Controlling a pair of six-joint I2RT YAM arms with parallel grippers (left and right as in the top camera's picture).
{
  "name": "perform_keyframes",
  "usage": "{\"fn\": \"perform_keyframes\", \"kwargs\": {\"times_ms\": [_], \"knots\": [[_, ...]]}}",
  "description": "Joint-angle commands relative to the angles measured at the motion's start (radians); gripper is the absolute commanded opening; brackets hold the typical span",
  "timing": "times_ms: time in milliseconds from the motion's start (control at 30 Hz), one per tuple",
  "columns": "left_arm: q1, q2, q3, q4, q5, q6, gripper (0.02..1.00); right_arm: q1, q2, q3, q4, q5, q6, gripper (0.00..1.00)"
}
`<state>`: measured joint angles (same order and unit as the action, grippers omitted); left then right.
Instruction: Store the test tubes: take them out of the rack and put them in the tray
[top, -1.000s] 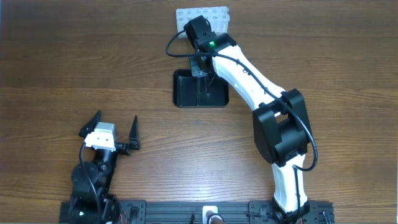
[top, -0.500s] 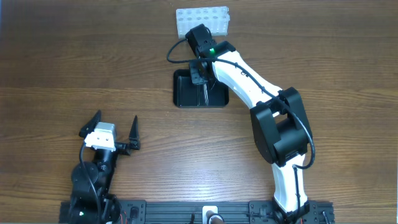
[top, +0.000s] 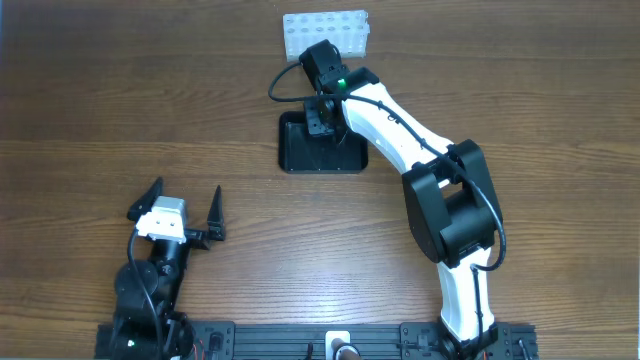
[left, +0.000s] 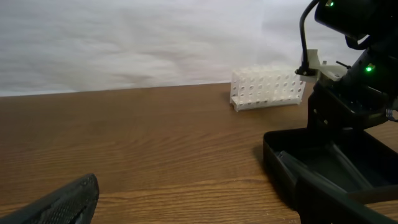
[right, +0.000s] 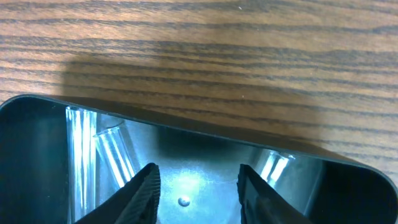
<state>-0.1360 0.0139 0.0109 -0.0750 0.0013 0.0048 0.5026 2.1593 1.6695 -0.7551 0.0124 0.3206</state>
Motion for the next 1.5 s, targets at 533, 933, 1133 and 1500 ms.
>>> {"fn": "perform_keyframes", "kwargs": {"times_ms": [533,933,1133,1500], "knots": [[0.005,-0.009,-0.005,-0.001,0.014,0.010,0.998,-0.146,-0.159,-0.004,0.555,0.280,-0.094,0.759],[0.005,-0.009,-0.005,-0.001,0.014,0.010,1.000,-0.196,-0.032,0.000,0.741,0.280,-0.093,0.768],[0.005,-0.009,-0.005,-0.001,0.014,0.010,0.998,-0.195,0.018,0.001,0.803,0.262,-0.090,0.733],[0.005,-0.009,-0.005,-0.001,0.014,0.010,1.000,-0.193,0.117,0.033,0.885,0.262,-0.090,0.671]]}}
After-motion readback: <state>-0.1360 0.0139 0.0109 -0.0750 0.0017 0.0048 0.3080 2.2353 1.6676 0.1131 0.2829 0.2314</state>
